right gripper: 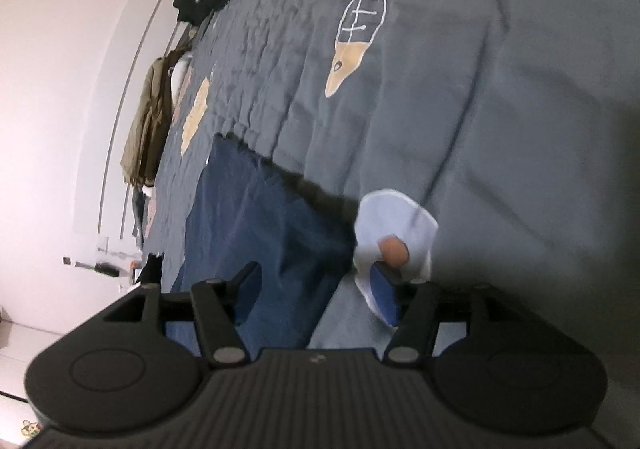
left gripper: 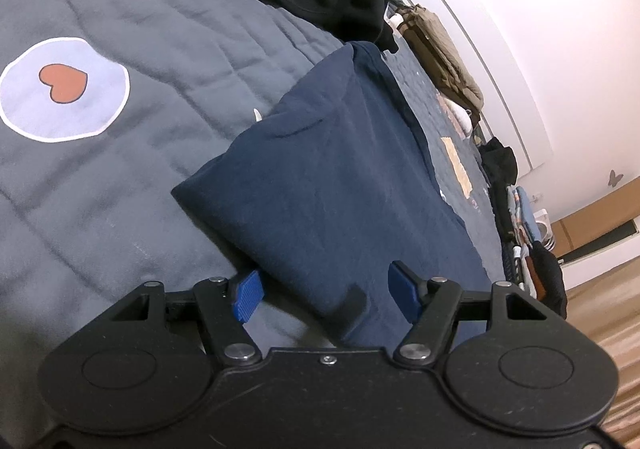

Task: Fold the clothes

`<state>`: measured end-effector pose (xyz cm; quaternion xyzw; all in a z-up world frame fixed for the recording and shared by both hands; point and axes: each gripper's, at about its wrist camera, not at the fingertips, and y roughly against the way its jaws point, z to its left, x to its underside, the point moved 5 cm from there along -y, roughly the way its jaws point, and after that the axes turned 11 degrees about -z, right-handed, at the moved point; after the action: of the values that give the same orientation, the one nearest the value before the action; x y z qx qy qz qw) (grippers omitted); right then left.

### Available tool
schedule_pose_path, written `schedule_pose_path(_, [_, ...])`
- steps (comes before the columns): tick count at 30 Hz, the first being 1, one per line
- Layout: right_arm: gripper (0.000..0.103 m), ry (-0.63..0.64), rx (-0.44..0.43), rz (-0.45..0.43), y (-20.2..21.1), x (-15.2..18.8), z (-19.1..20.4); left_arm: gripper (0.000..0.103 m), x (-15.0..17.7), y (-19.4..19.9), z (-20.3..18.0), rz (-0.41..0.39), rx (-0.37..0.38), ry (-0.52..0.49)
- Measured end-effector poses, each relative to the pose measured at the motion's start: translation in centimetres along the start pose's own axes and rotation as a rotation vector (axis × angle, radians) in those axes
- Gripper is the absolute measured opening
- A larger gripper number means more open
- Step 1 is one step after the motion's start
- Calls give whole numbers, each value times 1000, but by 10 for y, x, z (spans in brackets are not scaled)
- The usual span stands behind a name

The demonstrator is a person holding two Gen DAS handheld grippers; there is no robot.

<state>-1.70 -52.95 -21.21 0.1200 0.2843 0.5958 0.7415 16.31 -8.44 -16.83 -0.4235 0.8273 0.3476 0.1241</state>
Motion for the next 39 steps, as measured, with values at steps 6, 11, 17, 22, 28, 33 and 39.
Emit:
schedule_pose_path(6, [67, 13, -65, -33, -24, -3, 10, 65, 1, -4, -2, -22, 1, -36])
schedule_pose_path(11, [13, -8, -93, -71, -26, -11, 6, 32, -4, -8, -1, -56, -24, -59])
schedule_pose_path(17, [8, 25, -147, -129, -3, -21, 29, 9, -33, 23, 11, -186, -35, 16])
schedule_pose_path(22, [8, 71, -119, -134, 6, -27, 32, 9, -45, 39, 23, -217, -52, 57])
schedule_pose_path(28, [12, 74, -14, -62, -10, -17, 13, 9, -54, 52, 53, -228, -181, 112])
schedule_pose_path(33, [39, 68, -6, -30, 3, -7, 12, 54, -37, 47, 36, -138, -111, 47])
schedule_pose_path(39, [49, 74, 10, 8, 19, 10, 13, 62, -10, 44, 19, -92, -53, 59])
